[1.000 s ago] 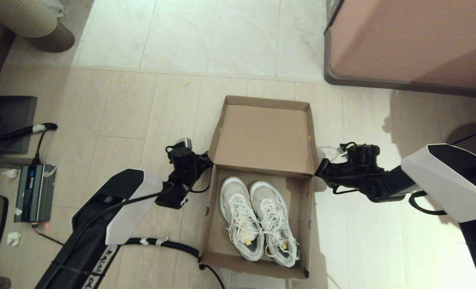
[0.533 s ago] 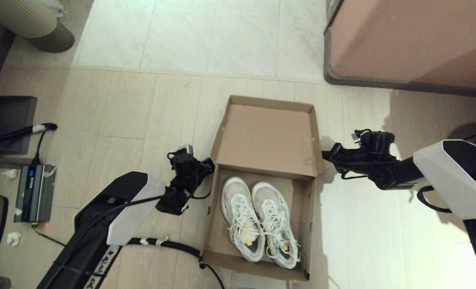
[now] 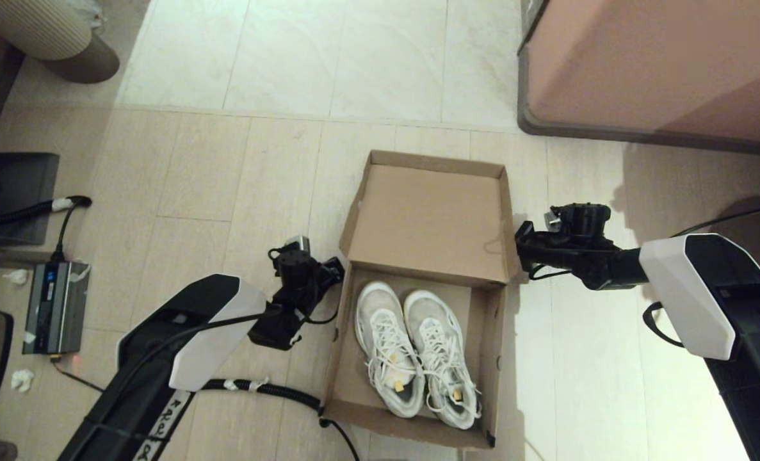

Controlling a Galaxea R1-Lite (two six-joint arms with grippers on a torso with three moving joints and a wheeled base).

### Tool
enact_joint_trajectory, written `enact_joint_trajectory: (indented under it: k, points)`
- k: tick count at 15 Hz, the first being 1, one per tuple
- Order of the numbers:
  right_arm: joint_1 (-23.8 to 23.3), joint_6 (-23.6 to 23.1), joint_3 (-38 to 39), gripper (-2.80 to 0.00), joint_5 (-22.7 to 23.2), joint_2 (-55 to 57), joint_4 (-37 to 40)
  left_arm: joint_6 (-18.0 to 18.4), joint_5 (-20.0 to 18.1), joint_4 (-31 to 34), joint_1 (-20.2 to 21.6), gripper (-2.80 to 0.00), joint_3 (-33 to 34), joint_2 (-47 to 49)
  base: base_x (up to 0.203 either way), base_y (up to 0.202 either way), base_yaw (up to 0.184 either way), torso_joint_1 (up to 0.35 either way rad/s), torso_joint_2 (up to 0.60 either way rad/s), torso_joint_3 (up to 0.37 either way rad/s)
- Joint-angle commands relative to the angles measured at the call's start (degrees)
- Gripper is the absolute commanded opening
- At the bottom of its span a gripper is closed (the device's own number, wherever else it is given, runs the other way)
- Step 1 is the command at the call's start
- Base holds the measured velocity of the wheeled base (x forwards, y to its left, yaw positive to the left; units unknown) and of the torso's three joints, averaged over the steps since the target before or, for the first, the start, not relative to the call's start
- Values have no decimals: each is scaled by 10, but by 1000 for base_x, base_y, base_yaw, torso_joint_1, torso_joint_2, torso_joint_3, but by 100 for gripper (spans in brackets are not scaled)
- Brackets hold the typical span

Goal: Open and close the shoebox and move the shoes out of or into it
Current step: Close the shoe box

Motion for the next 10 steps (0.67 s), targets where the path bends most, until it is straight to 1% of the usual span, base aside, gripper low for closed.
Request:
enact_joint_trajectory:
  k: [1,2,3,4,5,7,8,10]
  points:
    - [0,36,-2,-280,7,11,-20,-1,-1,-3,-8,-280,-3,3,0,0,0,0,0,0]
    - [0,69,-1,-280,22,13,-49,-1,-1,-2,-12,-280,-6,4,0,0,0,0,0,0]
    - [-2,83,0,-280,31,14,-60,-1,-1,-1,-13,-280,-8,5,0,0,0,0,0,0]
    - [-3,119,-1,-280,39,13,-78,-1,-1,0,-15,-280,-15,9,0,0,0,0,0,0]
    - [-6,158,-1,-280,53,13,-110,-1,-1,1,-16,-280,-17,10,0,0,0,0,0,0]
    - [-13,210,0,-280,97,13,-157,-1,-1,1,-16,-280,-16,10,0,0,0,0,0,0]
    - [-16,233,0,-280,106,13,-175,-1,-1,1,-16,-280,-17,11,0,0,0,0,0,0]
    - [-23,312,0,-280,131,12,-249,-1,-1,1,-16,-280,-17,11,0,0,0,0,0,0]
